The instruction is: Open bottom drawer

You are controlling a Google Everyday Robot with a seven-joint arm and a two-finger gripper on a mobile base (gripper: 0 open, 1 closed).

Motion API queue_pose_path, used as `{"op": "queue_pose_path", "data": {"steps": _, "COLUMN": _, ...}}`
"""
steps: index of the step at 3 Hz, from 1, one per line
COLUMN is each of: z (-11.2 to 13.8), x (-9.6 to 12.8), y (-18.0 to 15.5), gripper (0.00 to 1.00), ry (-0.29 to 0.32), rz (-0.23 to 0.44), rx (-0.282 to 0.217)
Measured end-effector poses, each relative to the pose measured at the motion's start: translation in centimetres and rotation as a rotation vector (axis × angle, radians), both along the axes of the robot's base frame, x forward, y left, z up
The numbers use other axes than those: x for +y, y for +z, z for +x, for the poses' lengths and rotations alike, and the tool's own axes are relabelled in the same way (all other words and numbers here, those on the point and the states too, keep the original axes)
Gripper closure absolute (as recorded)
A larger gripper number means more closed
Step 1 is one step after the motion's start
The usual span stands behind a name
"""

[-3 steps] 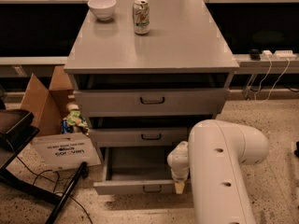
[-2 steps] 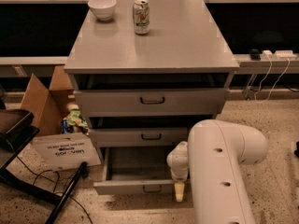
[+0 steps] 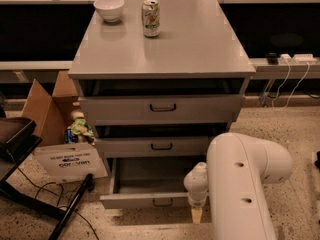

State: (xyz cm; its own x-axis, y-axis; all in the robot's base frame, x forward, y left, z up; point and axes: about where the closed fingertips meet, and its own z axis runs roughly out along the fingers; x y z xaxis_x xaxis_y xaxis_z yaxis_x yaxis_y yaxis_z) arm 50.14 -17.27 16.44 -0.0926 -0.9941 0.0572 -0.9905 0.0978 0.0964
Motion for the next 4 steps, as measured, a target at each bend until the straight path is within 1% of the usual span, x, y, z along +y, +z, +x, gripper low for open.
{"op": "queue_pose_path", "data": {"steps": 1, "z": -3.6, "x": -1.2, "y": -1.4, "gripper": 0.43, "ry": -0.020, "rz": 0.004, "rx": 0.064}}
{"op": "queue_pose_path", "data": {"steps": 2, "z": -3.1, "x": -1.3, "y": -1.2, "gripper": 0.65, "ry": -0.020, "rz": 0.004, "rx": 0.064}}
{"op": "queue_pose_path", "data": {"steps": 3, "z": -3.2, "x": -1.5, "y": -1.2, "gripper": 0.97, "ry": -0.024, "rz": 0.002, "rx": 0.067}}
{"op": "queue_pose_path", "data": {"steps": 4, "z": -5.8, "x": -2.5, "y": -1.0, "gripper": 1.00, "ry": -0.049, "rz": -0.012, "rx": 0.094}}
